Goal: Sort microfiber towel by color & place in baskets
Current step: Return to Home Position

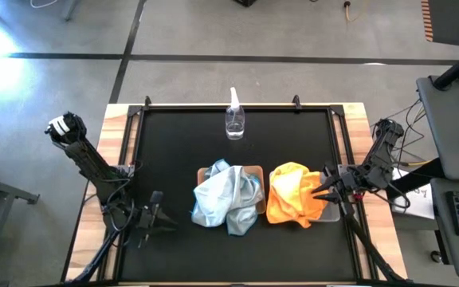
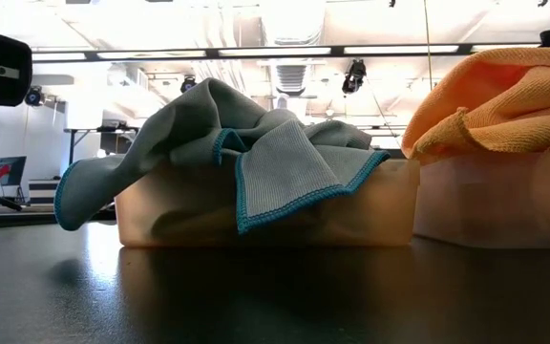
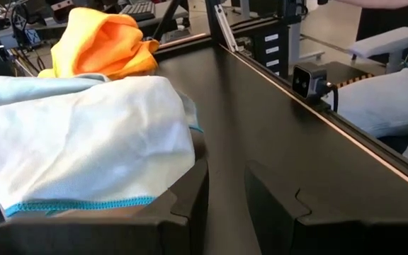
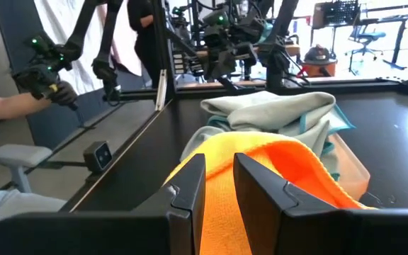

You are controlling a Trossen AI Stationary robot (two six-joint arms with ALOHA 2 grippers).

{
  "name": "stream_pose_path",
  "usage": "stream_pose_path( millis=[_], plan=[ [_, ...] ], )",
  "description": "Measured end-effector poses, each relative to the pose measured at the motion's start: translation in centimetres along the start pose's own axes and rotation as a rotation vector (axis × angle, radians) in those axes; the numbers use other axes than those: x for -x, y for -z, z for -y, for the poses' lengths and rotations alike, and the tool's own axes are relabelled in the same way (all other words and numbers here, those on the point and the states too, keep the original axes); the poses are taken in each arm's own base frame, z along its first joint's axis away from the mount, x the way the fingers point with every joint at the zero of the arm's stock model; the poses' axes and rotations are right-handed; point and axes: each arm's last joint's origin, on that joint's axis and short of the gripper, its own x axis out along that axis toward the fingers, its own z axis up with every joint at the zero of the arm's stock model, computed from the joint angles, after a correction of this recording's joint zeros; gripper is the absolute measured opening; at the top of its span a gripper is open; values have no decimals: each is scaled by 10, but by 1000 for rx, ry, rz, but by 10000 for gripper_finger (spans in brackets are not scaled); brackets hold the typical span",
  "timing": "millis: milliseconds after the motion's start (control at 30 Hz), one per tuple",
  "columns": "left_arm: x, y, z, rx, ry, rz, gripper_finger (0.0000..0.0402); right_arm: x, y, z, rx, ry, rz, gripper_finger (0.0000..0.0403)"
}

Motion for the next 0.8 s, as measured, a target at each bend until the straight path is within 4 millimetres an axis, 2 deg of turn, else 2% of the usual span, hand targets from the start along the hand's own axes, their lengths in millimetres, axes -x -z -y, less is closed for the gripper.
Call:
stream_pose_path(
  millis=[800],
  plan=[
    [0, 0, 0, 3, 1, 1, 78, 0, 0, 0, 28, 0, -1, 68]
  ],
)
